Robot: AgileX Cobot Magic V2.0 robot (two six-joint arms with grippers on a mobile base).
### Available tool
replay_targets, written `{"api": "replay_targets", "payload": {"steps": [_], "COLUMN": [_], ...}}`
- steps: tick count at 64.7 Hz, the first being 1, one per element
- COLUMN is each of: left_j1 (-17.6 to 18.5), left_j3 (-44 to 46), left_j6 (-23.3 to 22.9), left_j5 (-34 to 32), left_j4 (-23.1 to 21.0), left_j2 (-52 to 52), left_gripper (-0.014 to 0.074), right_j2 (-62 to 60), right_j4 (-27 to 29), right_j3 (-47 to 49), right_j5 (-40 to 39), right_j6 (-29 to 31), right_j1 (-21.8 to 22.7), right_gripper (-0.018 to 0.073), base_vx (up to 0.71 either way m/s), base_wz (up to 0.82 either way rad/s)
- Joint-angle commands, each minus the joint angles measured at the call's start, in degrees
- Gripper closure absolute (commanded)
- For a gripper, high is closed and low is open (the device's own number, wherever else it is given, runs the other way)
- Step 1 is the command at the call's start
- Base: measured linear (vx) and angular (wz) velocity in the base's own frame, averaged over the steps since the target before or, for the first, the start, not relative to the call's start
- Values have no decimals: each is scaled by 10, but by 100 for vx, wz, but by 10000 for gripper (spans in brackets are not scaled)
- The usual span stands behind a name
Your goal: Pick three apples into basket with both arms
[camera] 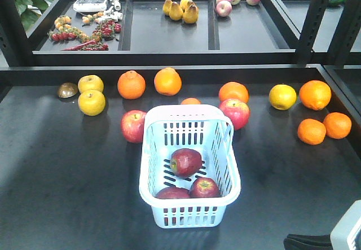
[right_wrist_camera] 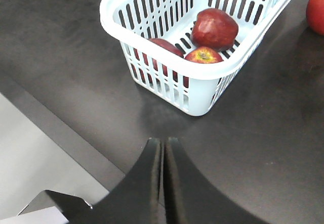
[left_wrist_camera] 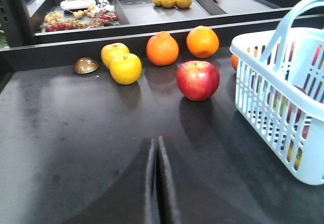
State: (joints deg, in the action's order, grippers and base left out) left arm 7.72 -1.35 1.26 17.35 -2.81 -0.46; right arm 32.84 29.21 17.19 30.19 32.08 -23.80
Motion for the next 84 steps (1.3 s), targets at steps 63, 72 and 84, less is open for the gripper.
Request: {"api": "replay_targets", "payload": {"steps": [63, 72, 84], "left_j1": [-62, -62, -62], "left_j3": [-11, -11, -11], "left_j6": [-1, -1, -1], "left_j5": [-41, -41, -41], "left_j4": [2, 2, 2], "left_j2": [-16, -16, -16], "left_gripper": [603, 603, 603], "right_j2": [-1, -1, -1], "right_j4": [8, 8, 8], "right_j3": [16, 16, 16], "right_j5": [-21, -21, -21], "right_j6": [0, 0, 0], "right_j1": [1, 1, 1], "right_gripper": [563, 563, 563], "base_vx": [0, 0, 0], "base_wz": [0, 0, 0]}}
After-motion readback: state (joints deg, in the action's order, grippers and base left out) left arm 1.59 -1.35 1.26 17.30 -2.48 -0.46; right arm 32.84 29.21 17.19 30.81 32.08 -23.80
